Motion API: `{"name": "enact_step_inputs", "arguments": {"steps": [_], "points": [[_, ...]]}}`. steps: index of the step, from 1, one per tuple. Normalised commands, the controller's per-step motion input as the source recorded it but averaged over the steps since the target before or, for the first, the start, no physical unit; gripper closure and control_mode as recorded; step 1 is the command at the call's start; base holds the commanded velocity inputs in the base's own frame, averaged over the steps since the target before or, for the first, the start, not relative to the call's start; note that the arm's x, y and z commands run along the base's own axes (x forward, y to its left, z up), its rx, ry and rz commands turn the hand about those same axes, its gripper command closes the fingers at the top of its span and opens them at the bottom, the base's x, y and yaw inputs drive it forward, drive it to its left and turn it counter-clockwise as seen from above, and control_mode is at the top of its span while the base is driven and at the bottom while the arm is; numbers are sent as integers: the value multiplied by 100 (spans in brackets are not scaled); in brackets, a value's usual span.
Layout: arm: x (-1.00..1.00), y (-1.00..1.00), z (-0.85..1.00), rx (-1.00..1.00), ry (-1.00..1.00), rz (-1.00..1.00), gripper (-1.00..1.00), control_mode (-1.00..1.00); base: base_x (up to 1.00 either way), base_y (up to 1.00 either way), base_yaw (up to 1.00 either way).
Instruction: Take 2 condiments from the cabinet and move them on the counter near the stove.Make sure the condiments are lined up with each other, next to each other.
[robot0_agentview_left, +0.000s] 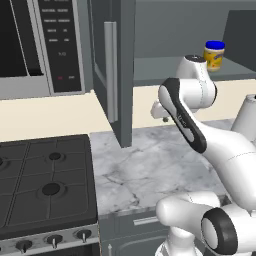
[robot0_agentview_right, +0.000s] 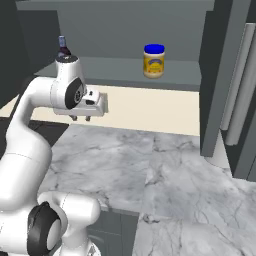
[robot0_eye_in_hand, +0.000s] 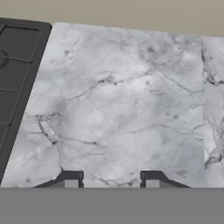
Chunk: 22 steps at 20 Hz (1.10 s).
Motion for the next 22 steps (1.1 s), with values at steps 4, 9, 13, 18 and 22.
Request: {"name": "enact_step_inputs", "arguments": {"steps": [4, 9, 13, 18, 22], "points": [[6, -15, 0, 0, 0, -8, -100, -100, 0, 0, 0], [-3, -55, 13, 0, -24, -33, -100, -100, 0, 0, 0], [-1, -57, 45, -3, -39, -41, -100, -100, 0, 0, 0], [0, -45, 55, -3, -41, -37, -100, -100, 0, 0, 0], [0, -55, 68, 0, -41, -19, -100, -100, 0, 0, 0]]}}
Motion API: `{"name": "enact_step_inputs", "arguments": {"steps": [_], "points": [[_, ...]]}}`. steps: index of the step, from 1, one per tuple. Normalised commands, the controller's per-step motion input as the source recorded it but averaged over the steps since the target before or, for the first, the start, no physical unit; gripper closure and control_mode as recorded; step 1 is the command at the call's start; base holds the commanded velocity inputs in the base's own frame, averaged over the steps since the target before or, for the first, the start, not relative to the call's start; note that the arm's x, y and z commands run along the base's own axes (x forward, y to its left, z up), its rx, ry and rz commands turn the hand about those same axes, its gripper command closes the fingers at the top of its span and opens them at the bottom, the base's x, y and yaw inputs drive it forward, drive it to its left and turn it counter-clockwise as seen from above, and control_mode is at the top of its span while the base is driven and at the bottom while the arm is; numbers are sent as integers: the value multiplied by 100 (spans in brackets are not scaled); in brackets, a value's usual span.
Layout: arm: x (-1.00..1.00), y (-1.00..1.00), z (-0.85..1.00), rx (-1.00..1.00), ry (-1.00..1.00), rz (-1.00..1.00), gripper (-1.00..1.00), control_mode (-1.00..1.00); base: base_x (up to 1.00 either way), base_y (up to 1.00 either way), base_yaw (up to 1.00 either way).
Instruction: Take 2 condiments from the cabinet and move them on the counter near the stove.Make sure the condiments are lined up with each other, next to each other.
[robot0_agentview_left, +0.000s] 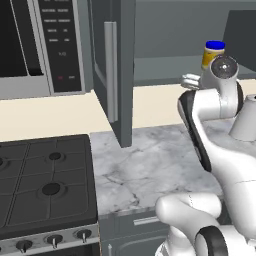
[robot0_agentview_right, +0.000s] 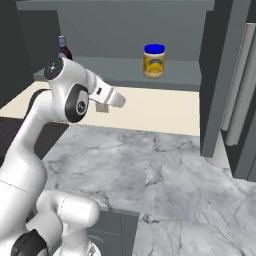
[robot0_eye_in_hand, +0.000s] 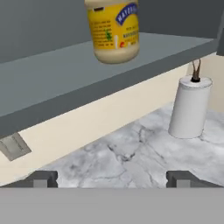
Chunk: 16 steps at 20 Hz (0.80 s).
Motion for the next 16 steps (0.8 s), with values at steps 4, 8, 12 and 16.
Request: {"name": "enact_step_inputs", "arguments": {"steps": [4, 8, 12, 16], "points": [[0, -59, 67, 0, -19, -13, -100, -100, 0, 0, 0], [5, -30, 21, 1, -1, -1, -100, -100, 0, 0, 0], [3, -7, 0, 0, 0, 0, -100, -100, 0, 0, 0], [2, -5, 0, 0, 0, 0, -100, -100, 0, 0, 0]]}}
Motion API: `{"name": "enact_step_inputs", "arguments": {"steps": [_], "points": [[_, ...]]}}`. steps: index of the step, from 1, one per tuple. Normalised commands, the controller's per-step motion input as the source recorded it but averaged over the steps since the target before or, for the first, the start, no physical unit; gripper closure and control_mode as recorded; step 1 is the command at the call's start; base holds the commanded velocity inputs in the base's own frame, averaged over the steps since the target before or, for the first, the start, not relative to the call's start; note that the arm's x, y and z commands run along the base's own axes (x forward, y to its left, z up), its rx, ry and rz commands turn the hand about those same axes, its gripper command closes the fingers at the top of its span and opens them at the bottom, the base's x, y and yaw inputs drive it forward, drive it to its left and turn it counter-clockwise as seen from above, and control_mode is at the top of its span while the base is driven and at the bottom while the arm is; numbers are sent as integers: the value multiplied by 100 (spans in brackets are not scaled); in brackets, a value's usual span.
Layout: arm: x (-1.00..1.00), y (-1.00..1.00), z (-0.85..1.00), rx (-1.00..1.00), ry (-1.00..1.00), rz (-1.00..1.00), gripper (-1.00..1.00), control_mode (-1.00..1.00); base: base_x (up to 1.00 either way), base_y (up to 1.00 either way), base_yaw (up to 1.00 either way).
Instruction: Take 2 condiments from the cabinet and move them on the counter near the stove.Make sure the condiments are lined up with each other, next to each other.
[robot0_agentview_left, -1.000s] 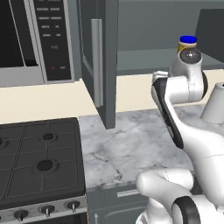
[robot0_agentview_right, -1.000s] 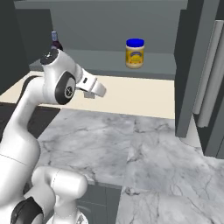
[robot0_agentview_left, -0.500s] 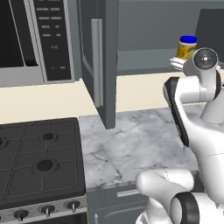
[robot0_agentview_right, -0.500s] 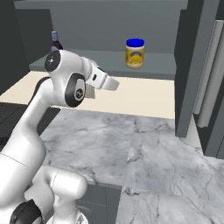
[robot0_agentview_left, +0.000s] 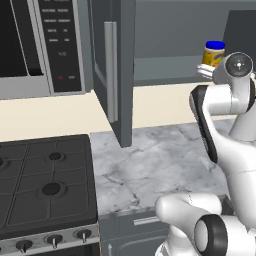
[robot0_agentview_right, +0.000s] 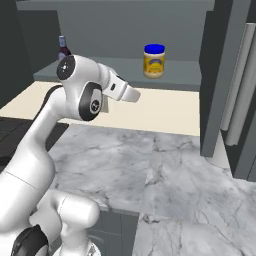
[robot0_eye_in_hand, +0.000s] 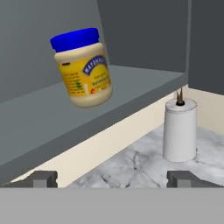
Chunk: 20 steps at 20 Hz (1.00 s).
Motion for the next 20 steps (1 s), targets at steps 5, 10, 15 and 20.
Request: {"name": "enact_step_inputs", "arguments": {"steps": [5, 10, 15, 20], "points": [[17, -1, 11, 0, 0, 0, -100, -100, 0, 0, 0], [22, -11, 16, 0, 0, 0, -100, -100, 0, 0, 0], [9, -29, 29, 0, 0, 0, -100, -100, 0, 0, 0], [4, -27, 27, 0, 0, 0, -100, -100, 0, 0, 0]]}}
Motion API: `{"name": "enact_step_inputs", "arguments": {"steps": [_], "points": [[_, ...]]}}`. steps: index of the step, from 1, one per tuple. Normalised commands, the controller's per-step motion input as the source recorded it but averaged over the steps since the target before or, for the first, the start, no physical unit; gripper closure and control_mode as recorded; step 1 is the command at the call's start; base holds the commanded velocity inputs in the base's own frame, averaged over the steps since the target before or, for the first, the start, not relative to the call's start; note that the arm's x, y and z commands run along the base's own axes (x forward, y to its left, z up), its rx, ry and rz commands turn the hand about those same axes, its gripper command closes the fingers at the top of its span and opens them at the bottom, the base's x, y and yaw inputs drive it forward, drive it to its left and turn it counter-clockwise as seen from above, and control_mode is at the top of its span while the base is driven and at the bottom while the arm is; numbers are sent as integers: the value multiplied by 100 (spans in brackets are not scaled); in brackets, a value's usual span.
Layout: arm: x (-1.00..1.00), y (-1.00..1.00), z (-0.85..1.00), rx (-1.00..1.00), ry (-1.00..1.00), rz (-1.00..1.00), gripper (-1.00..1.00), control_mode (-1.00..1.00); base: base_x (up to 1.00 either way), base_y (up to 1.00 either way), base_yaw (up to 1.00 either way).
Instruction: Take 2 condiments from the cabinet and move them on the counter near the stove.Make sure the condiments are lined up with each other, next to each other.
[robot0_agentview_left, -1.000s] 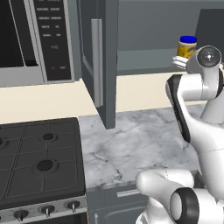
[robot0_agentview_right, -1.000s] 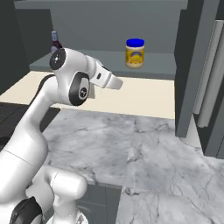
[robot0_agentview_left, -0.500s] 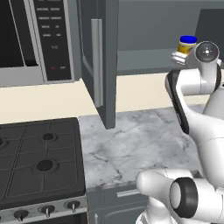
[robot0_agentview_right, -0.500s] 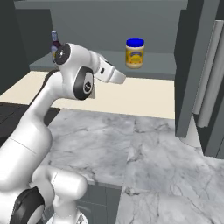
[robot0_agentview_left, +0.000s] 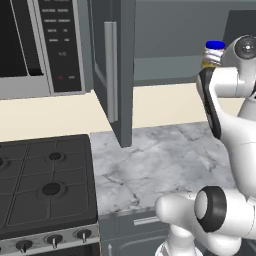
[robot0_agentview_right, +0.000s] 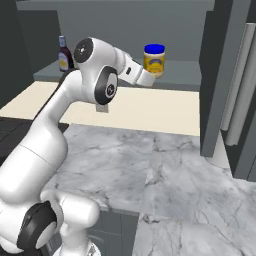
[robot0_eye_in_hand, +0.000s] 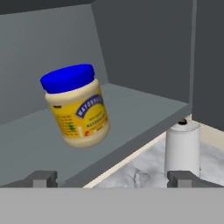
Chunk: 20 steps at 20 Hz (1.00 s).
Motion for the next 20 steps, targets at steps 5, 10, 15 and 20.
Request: {"name": "enact_step_inputs", "arguments": {"steps": [5, 10, 15, 20], "points": [[13, -3, 17, 0, 0, 2, -100, -100, 0, 0, 0], [14, 0, 10, 0, 0, 6, -100, -100, 0, 0, 0], [11, -4, 13, 0, 0, 9, -100, -100, 0, 0, 0], [5, -1, 8, 0, 0, 6, -100, -100, 0, 0, 0]]}}
